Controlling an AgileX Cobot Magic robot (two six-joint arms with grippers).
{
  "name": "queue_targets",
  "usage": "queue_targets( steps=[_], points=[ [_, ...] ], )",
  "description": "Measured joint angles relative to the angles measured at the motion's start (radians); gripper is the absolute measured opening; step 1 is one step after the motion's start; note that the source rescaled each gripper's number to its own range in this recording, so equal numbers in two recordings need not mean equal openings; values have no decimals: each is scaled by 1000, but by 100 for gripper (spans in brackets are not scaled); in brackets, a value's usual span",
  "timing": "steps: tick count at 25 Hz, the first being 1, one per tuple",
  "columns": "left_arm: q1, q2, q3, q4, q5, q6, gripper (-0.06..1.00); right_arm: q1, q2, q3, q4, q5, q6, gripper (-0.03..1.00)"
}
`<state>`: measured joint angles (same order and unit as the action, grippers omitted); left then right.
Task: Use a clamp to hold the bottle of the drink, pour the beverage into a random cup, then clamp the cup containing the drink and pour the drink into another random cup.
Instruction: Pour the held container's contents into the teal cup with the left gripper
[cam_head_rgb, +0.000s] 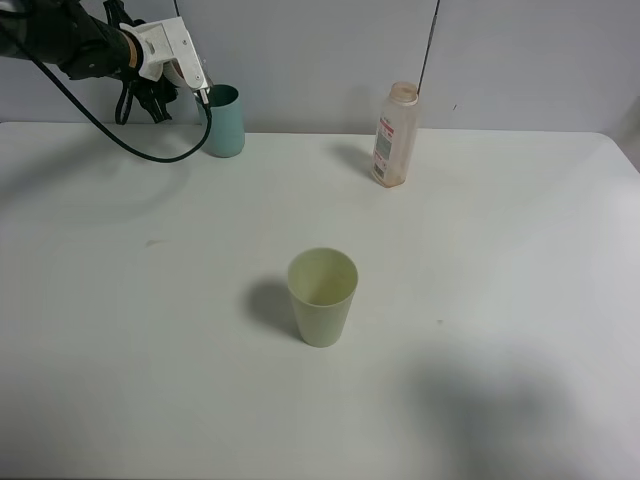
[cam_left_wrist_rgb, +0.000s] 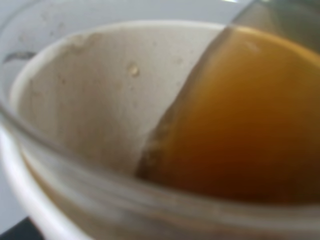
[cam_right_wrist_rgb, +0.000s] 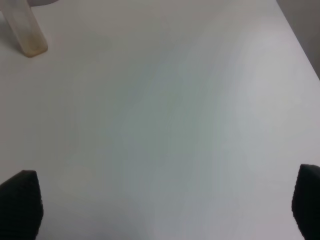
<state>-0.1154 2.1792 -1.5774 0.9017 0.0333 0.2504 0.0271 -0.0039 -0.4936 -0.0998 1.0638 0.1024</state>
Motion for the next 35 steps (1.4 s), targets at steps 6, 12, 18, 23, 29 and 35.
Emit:
queue_targets(
  steps=[6, 12, 18, 23, 29, 35],
  points=[
    [0, 0, 0, 0, 0, 23, 2, 0, 0, 0, 0, 0, 0, 100],
    [0, 0, 0, 0, 0, 44, 2, 0, 0, 0, 0, 0, 0, 100],
    [-2, 0, 0, 0, 1, 68, 2, 0, 0, 0, 0, 0, 0, 100],
    [-7, 0, 0, 0, 2, 82, 2, 0, 0, 0, 0, 0, 0, 100],
    [-10, 0, 0, 0, 3, 97, 2, 0, 0, 0, 0, 0, 0, 100],
    [-13, 0, -5, 0, 8, 101, 2, 0, 0, 0, 0, 0, 0, 100]
  ],
)
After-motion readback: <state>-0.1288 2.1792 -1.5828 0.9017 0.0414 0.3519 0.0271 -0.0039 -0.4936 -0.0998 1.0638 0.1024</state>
